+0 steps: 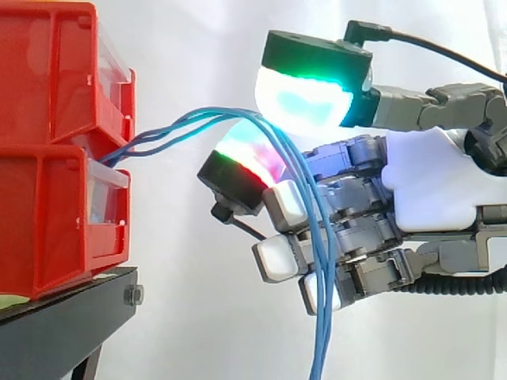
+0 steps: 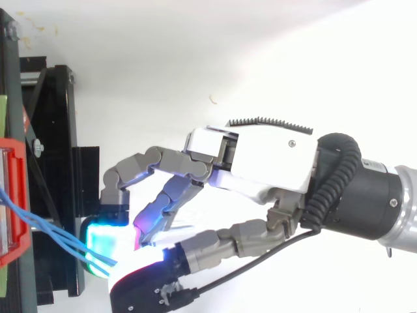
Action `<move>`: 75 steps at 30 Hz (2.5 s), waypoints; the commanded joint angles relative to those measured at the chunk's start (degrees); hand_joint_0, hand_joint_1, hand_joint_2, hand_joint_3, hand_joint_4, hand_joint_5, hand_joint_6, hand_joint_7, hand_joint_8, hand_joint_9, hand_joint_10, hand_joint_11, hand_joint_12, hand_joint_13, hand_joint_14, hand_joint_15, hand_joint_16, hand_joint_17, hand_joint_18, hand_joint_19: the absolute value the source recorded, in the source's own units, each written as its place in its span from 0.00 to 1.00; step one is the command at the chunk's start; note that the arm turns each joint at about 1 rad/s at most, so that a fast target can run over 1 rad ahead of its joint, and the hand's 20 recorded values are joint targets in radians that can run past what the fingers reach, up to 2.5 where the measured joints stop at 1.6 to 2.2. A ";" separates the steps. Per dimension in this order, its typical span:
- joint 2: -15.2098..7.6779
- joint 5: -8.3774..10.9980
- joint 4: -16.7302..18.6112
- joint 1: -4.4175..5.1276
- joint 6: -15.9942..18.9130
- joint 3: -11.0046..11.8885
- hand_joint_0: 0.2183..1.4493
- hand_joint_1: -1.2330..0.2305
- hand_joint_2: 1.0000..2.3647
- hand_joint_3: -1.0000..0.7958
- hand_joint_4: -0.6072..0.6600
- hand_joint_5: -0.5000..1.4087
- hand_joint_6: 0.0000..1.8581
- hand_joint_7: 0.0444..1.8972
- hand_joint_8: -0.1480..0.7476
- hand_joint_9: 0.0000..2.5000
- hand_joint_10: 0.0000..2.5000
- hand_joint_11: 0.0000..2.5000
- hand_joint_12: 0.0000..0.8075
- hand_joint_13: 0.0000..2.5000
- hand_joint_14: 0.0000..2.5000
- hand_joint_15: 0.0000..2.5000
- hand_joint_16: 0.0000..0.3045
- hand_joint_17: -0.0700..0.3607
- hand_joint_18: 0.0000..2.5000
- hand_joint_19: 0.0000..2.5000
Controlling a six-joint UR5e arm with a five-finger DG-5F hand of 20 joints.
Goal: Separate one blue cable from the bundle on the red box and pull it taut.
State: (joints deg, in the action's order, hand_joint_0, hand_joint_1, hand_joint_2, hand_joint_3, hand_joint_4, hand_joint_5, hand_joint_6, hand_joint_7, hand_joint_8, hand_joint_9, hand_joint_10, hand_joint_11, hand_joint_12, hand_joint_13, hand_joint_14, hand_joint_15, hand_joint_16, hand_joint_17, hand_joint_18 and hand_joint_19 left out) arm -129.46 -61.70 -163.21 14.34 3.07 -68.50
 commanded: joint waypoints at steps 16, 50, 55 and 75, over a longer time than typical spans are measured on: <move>0.00 -0.09 -0.09 0.07 0.01 -0.05 0.48 0.23 0.01 0.42 0.50 0.15 0.46 0.52 0.48 0.34 0.01 0.26 0.43 0.35 0.01 0.18 0.16 0.42 0.30 0.25; 0.00 -0.09 -0.09 -0.02 0.01 0.04 0.28 0.32 0.00 0.28 0.53 0.16 0.45 0.55 0.49 0.34 0.01 0.25 0.46 0.31 0.00 0.16 0.17 0.43 0.32 0.25; 0.00 -0.09 -0.09 -0.02 0.01 0.04 0.27 0.37 0.00 0.28 0.54 0.17 0.44 0.57 0.51 0.38 0.01 0.26 0.46 0.33 0.00 0.16 0.17 0.43 0.34 0.26; 0.00 -2.11 -2.99 -0.63 1.59 -0.05 0.32 0.38 0.00 0.29 0.48 0.20 0.41 0.64 0.52 0.46 0.01 0.27 0.44 0.39 0.00 0.17 0.16 0.42 0.38 0.27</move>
State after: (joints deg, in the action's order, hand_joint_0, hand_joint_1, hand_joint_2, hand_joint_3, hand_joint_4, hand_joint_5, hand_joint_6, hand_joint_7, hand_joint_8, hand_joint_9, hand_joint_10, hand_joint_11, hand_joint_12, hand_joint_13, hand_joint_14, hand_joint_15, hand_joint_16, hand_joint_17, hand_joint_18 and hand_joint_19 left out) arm -129.46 -63.07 -165.24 13.87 4.06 -68.49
